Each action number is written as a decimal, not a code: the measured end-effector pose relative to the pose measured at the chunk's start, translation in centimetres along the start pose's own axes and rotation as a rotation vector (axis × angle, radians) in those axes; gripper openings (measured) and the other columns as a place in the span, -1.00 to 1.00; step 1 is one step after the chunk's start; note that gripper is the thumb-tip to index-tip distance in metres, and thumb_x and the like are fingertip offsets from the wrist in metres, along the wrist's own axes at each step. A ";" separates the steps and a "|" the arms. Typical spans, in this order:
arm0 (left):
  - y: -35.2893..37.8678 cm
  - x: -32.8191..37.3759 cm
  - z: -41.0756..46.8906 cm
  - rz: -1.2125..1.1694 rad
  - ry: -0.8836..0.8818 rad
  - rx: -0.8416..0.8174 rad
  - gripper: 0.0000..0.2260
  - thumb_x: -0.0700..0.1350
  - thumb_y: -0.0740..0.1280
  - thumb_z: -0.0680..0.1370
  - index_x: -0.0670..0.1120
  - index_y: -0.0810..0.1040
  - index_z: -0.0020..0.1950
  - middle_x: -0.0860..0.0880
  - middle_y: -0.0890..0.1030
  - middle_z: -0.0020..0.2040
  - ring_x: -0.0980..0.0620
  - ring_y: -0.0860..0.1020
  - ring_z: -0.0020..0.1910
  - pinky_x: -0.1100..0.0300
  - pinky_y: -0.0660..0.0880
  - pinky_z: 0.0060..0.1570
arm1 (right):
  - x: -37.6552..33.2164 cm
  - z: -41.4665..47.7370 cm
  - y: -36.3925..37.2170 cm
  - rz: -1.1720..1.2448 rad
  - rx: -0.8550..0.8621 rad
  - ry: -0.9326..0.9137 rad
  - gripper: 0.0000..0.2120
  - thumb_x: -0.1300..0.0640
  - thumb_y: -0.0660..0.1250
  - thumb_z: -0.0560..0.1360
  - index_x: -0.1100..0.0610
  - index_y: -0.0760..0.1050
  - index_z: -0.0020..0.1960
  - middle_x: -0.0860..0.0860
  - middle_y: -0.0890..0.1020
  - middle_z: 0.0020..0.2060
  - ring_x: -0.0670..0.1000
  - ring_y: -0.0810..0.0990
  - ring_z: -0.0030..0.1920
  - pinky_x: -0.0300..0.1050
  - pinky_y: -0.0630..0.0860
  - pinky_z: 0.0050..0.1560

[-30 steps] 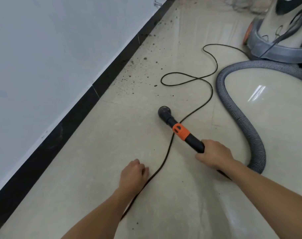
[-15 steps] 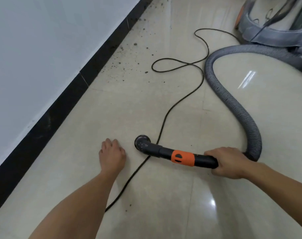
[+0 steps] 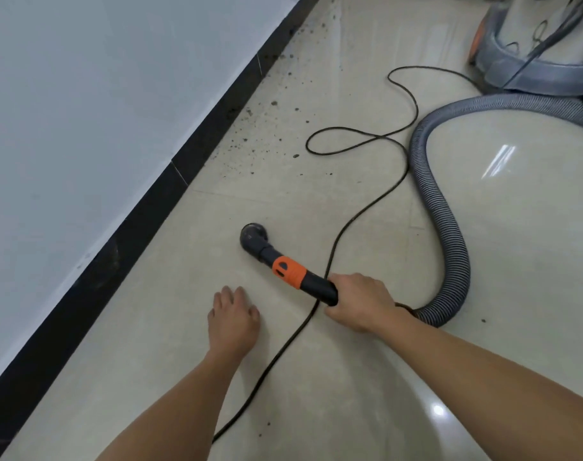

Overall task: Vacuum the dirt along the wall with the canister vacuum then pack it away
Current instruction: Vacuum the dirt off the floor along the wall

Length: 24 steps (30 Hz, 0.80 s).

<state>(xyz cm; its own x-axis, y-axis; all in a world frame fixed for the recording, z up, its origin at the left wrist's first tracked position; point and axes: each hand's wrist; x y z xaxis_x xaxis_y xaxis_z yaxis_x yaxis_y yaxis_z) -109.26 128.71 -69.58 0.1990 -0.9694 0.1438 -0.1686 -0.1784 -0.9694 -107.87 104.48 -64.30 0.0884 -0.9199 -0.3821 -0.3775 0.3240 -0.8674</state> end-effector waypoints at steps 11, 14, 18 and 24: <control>1.3 4.6 4.5 0.047 -0.088 -0.050 -0.42 0.15 -0.03 0.64 -0.12 0.00 0.57 -0.26 -0.02 0.57 -0.27 -0.07 0.54 -0.23 0.01 0.44 | 9.9 4.0 -6.3 0.148 0.200 0.433 -0.78 0.00 0.38 0.38 -0.03 0.51 0.01 -0.03 0.58 -0.25 0.08 0.56 -0.25 -0.11 0.43 -0.22; 2.0 5.9 6.1 -0.019 -0.141 -0.024 -0.38 0.19 -0.09 0.63 -0.13 -0.08 0.58 -0.26 -0.11 0.57 -0.26 -0.17 0.54 -0.28 -0.15 0.45 | 9.7 5.3 -6.2 0.152 0.174 0.388 -0.81 0.00 0.38 0.38 -0.04 0.49 -0.02 -0.06 0.55 -0.29 0.06 0.55 -0.27 -0.14 0.38 -0.30; 2.4 7.3 9.2 -0.033 -0.202 0.042 -0.35 0.22 -0.12 0.61 -0.12 -0.10 0.59 -0.26 -0.14 0.57 -0.23 -0.21 0.54 -0.28 -0.23 0.44 | 8.9 8.3 -5.9 0.093 0.136 0.291 -0.84 0.01 0.37 0.36 -0.04 0.47 -0.08 -0.07 0.55 -0.30 0.03 0.54 -0.29 -0.15 0.36 -0.33; 2.6 7.9 12.8 -0.037 -0.244 0.079 -0.34 0.24 -0.13 0.59 -0.09 -0.11 0.59 -0.23 -0.14 0.58 -0.19 -0.22 0.55 -0.25 -0.25 0.46 | 10.1 16.8 -9.4 0.127 0.150 0.292 -0.81 0.03 0.39 0.36 -0.02 0.49 -0.04 -0.02 0.55 -0.27 0.09 0.56 -0.24 -0.12 0.40 -0.27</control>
<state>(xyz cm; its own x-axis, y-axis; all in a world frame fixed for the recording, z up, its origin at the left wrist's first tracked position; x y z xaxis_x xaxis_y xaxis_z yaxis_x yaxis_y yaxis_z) -95.82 122.78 -73.50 0.4323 -0.8913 0.1367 -0.0831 -0.1904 -0.9782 -87.93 95.89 -65.34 -0.2265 -0.8873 -0.4017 -0.2274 0.4492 -0.8640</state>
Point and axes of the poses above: each hand's wrist, its own z-axis towards the middle knuckle, its own y-axis out of the palm, x = y × z
